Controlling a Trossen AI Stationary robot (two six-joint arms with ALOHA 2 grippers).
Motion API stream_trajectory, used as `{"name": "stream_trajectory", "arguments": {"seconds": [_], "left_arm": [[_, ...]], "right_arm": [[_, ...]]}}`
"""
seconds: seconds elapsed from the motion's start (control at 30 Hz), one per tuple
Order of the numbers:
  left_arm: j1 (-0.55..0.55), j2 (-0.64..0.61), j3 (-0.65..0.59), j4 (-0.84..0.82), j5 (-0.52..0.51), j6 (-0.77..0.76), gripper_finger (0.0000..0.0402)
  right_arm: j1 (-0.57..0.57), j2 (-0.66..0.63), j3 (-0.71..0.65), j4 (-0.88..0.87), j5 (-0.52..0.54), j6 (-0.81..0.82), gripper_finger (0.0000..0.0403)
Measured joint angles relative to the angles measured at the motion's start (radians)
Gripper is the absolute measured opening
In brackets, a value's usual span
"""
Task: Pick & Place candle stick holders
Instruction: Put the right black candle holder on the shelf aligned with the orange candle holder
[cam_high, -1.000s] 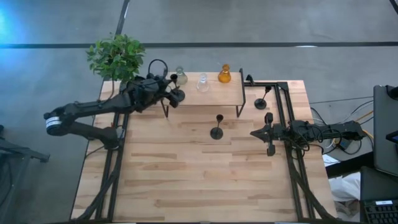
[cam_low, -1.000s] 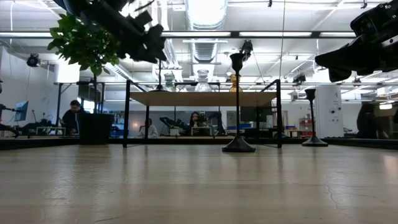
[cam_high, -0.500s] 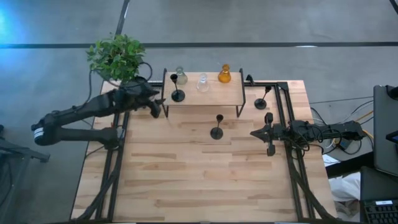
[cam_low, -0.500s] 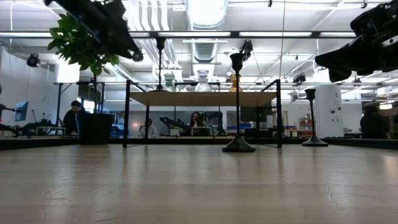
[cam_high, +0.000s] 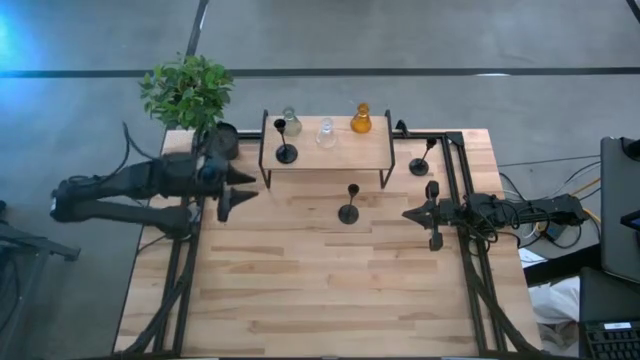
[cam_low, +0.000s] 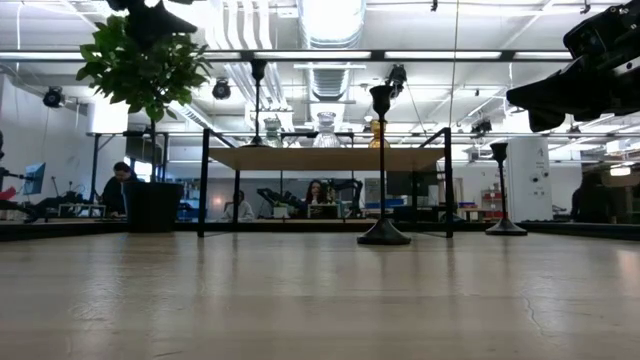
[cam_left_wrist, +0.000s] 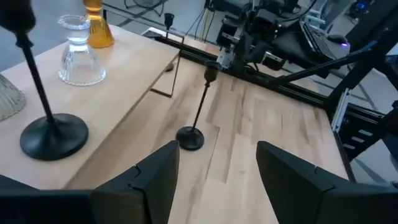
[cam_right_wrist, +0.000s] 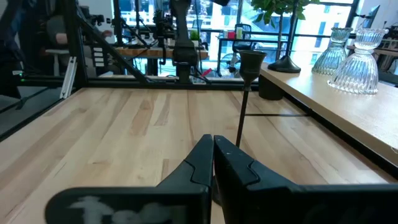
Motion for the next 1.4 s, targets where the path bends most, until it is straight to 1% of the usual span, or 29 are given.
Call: {"name": "stream_trajectory", "arguments": {"seconds": [0.13, 0.27, 0.37, 0.43, 0.5, 0.67, 0.77, 0.97, 1.07, 1.23, 1.37, 1.4], "left_arm": [[-0.213, -0.003, -0.038, 0.05, -0.189, -0.056, 0.0213], [-0.427, -0.002, -0.127, 0.197, -0.42, -0.086, 0.0211], [-0.547, -0.012, -0.202, 0.309, -0.56, -0.069, 0.021], [-0.599, -0.021, -0.252, 0.365, -0.608, -0.048, 0.021], [-0.626, -0.029, -0.306, 0.415, -0.623, -0.029, 0.0211], [-0.63, -0.045, -0.461, 0.552, -0.625, -0.019, 0.0211], [-0.63, -0.047, -0.549, 0.631, -0.625, 0.024, 0.021], [-0.628, -0.048, -0.674, 0.756, -0.628, 0.131, 0.021], [-0.628, -0.048, -0.712, 0.767, -0.628, 0.183, 0.0209], [-0.627, -0.048, -0.779, 0.765, -0.629, 0.181, 0.0209], [-0.627, -0.048, -0.845, 0.765, -0.653, 0.136, 0.0209], [-0.627, -0.047, -0.852, 0.743, -0.654, 0.12, 0.0209]], "right_arm": [[0.0, 0.0, 0.0, 0.0, 0.0, 0.0, 0.0008], [0.0, 0.0, 0.0, 0.0, 0.0, 0.0, 0.0008], [0.0, 0.0, 0.0, 0.0, 0.0, 0.0, 0.0008], [0.0, 0.0, 0.0, 0.0, 0.0, 0.0, 0.0008], [0.0, 0.0, 0.0, 0.0, 0.0, 0.0, 0.0008], [0.0, 0.0, 0.0, 0.0, 0.0, 0.0, 0.0008], [0.0, 0.0, 0.0, 0.0, 0.0, 0.0, 0.0008], [0.0, 0.0, 0.0, 0.0, 0.0, 0.0, 0.0008], [0.0, 0.0, 0.0, 0.0, 0.0, 0.0, 0.0008], [0.0, 0.0, 0.0, 0.0, 0.0, 0.0, 0.0008], [0.0, 0.0, 0.0, 0.0, 0.0, 0.0, 0.0008], [0.0, 0.0, 0.0, 0.0, 0.0, 0.0, 0.0008]]}}
